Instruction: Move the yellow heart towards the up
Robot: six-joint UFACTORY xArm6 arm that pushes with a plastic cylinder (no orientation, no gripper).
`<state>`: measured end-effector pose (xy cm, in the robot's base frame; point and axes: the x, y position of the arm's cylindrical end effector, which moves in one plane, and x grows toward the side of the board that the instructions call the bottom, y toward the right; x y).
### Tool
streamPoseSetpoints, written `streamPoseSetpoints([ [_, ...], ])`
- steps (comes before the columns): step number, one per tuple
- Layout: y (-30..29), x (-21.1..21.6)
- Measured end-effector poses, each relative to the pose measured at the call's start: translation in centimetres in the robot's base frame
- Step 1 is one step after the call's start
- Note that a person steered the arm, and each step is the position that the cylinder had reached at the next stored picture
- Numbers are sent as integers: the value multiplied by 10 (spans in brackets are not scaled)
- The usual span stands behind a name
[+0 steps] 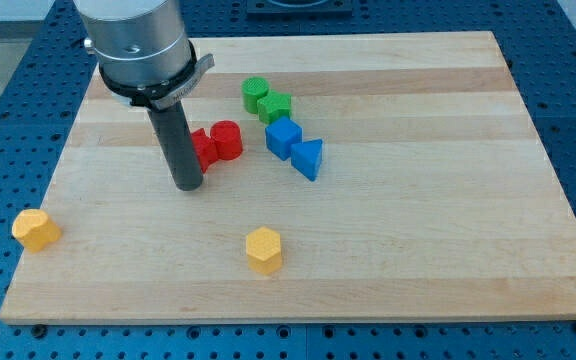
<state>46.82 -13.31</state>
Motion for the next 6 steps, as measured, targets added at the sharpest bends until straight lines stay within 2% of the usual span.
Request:
streamPoseSetpoints([
  [1, 4, 26],
  [2, -25, 74],
  [3, -93, 121],
  [4, -170, 138],
  [6, -172, 135],
])
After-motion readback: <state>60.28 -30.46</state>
